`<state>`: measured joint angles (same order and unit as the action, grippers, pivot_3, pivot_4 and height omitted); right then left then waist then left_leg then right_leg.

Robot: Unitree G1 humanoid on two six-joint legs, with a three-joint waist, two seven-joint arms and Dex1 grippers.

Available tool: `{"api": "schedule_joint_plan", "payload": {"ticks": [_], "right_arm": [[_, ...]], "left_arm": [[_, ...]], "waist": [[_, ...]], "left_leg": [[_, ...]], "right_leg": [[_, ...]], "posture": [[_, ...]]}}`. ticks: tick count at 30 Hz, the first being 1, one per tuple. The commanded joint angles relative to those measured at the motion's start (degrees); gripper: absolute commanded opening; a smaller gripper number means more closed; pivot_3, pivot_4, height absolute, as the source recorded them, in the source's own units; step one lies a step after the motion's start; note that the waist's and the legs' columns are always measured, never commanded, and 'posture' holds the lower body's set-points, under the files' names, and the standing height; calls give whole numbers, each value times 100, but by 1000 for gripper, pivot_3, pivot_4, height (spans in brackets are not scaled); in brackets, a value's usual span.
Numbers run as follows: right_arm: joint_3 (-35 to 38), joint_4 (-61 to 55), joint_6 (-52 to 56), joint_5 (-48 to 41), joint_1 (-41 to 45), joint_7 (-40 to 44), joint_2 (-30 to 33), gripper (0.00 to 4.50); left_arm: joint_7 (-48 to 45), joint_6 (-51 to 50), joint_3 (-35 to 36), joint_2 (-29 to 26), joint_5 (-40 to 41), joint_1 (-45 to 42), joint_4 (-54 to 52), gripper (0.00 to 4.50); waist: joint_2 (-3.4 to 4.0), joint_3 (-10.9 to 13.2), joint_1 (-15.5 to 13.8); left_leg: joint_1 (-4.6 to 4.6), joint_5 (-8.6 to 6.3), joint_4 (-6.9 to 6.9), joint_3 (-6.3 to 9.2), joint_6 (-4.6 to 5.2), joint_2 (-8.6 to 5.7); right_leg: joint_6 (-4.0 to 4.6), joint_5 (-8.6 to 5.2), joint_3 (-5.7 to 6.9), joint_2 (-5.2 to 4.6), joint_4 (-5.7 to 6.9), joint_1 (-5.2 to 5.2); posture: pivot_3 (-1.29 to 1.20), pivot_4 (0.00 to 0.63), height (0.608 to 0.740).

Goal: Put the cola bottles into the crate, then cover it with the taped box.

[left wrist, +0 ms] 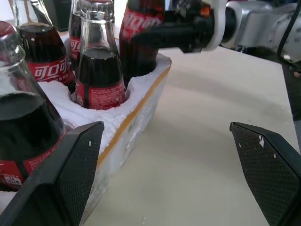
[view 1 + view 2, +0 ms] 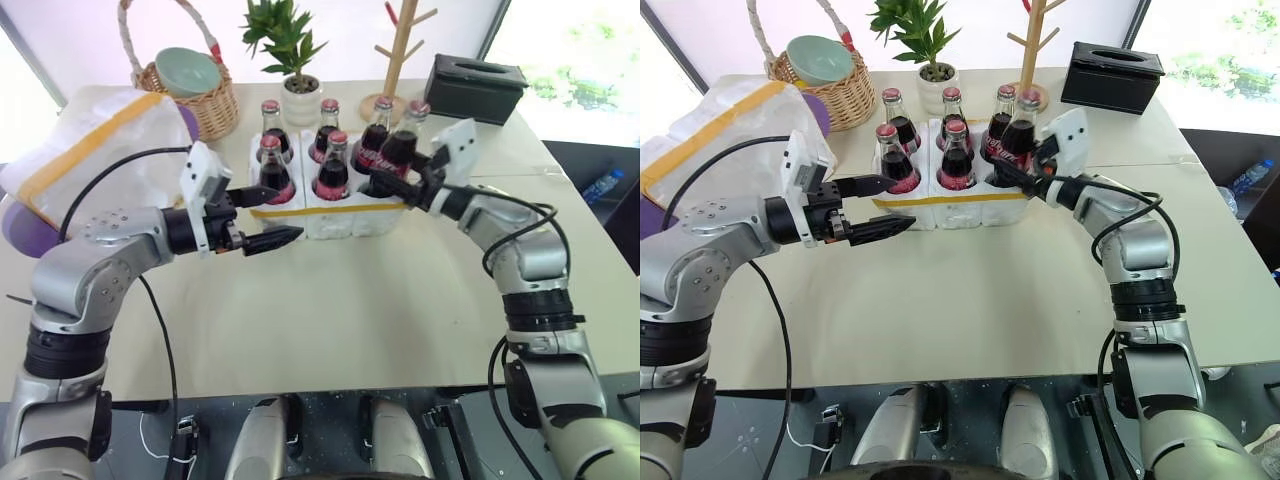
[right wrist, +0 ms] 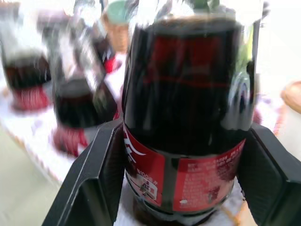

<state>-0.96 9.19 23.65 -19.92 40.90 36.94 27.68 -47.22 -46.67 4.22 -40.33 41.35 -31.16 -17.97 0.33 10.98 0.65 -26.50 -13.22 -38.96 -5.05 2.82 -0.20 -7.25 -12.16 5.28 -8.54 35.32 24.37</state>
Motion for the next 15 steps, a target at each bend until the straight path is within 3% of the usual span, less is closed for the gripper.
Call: {"api": "schedule_joint_plan", "payload": {"ticks": [1,2,6,11,15], "right_arm": [[-213,-2,-231,198,177,389,8,2615],[-296,79,-261,270,216,455,-19,2615],[-399,406,-378,503,414,498,-131,4475],[-169,176,-217,385,477,738,27,4475],[325,-261,104,-108,611,1378,665,4475]], "left_arm": [[44,155,193,-33,-47,-97,-10,4500],[50,165,177,-23,-70,-100,2,4500],[60,216,114,-86,-218,-70,21,4500],[119,58,350,-371,-239,-23,-88,4500],[-110,-512,1101,-1493,6,-3,-237,4500]], "waist": [[0,0,-3],[0,0,1],[0,0,24],[0,0,23],[-3,4,14]], "left_leg": [[0,0,0,0,0,0],[0,0,0,0,0,0],[2,0,1,0,-1,2],[4,1,1,-1,-3,3],[-2,1,1,0,-4,3]], "right_leg": [[0,0,0,0,0,-1],[0,0,0,0,0,-1],[0,0,0,2,0,-1],[0,0,0,2,1,-1],[0,0,0,1,2,5]], "posture": [[0,150,736],[0,150,736],[0,150,736],[0,150,736],[0,150,736]]}}
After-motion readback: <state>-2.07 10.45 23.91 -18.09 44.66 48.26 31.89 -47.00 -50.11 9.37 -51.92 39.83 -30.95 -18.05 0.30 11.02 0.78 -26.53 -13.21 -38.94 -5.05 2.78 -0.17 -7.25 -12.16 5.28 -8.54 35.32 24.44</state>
